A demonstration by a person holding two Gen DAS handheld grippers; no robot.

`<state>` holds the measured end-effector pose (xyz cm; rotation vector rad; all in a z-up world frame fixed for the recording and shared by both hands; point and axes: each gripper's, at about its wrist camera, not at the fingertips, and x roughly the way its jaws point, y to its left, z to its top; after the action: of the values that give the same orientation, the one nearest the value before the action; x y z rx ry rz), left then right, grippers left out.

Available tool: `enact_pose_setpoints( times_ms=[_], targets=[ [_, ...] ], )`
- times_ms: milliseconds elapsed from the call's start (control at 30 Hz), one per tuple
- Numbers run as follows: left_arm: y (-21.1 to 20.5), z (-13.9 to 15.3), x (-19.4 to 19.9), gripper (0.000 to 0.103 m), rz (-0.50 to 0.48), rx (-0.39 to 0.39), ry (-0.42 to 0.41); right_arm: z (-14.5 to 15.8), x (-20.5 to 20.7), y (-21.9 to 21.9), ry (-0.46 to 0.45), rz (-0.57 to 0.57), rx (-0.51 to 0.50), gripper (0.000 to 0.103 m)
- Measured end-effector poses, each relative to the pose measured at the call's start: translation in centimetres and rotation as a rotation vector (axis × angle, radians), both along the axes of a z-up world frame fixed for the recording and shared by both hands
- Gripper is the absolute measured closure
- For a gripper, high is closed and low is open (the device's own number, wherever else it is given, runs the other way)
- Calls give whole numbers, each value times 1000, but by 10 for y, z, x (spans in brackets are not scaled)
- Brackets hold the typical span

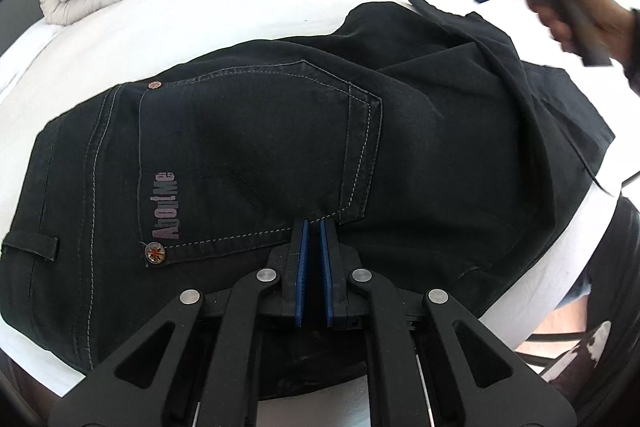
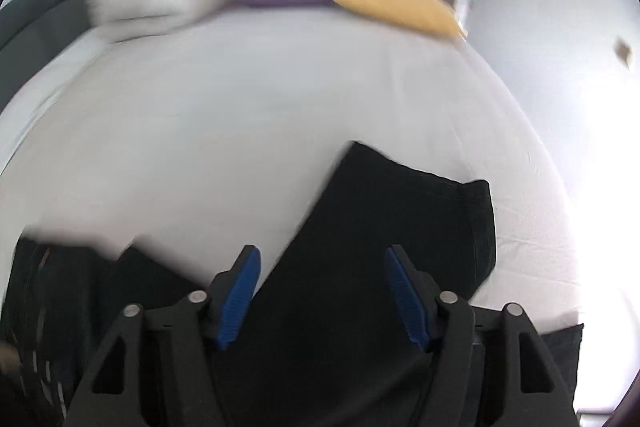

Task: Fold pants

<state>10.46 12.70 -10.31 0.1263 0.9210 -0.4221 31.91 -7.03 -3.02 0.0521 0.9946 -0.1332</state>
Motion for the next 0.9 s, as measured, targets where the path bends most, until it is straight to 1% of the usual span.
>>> enact_pose_setpoints(
  times_ms=[67, 167, 233, 300, 367, 400, 433, 467, 500, 533, 567, 633, 667, 700, 733, 833, 867, 900],
  targets=[
    [1, 0, 0, 97, 2, -20, 5, -14, 35, -8, 75, -77, -19, 35],
    [2, -1, 2, 97, 0, -36, 6, -34, 59, -14, 139, -173, -20, 34],
    [2, -1, 2, 97, -4, -38, 4, -43, 74, -14, 168, -174, -4, 34],
    [1, -1, 2, 97, -5, -38, 2, -54, 79, -8, 187, -161, -32, 34],
    [1, -2, 3, 97, -6, -40, 1, -57, 82, -7, 178, -163, -41, 34],
    [2, -2, 2, 97, -5, -41, 1, -57, 82, -11, 168, -174, -23, 35],
    [1, -1, 3, 97, -4, -42, 0, -56, 80, -13, 163, -177, -7, 42],
    [1, -1, 4, 97, -4, -42, 0, -55, 78, -15, 157, -170, -2, 58],
    [1, -1, 4, 97, -3, -41, -2, -53, 75, -16, 155, -161, -1, 80],
    [3, -1, 3, 97, -2, -40, -3, -51, 72, -20, 154, -156, 9, 90],
    [3, -1, 3, 97, -1, -38, -3, -49, 67, -25, 148, -165, 22, 97],
    [2, -1, 2, 97, 2, -37, -4, -42, 51, -39, 112, -185, 65, 98],
    [2, -1, 2, 97, 5, -37, -3, -33, 47, -46, 85, -199, 94, 98],
    [2, -1, 2, 97, 7, -36, -3, -21, 31, -58, 35, -214, 145, 98],
    [1, -1, 2, 97, 10, -34, -2, -12, 23, -63, 7, -219, 170, 98],
    [-1, 0, 3, 97, 13, -24, -2, 23, -35, -97, -129, -253, 257, 98],
    [-1, 0, 3, 97, 13, -18, -2, 29, -49, -107, -156, -264, 279, 98],
    [-2, 0, 4, 97, 13, -14, -1, 39, -80, -125, -205, -292, 316, 98]
  ],
)
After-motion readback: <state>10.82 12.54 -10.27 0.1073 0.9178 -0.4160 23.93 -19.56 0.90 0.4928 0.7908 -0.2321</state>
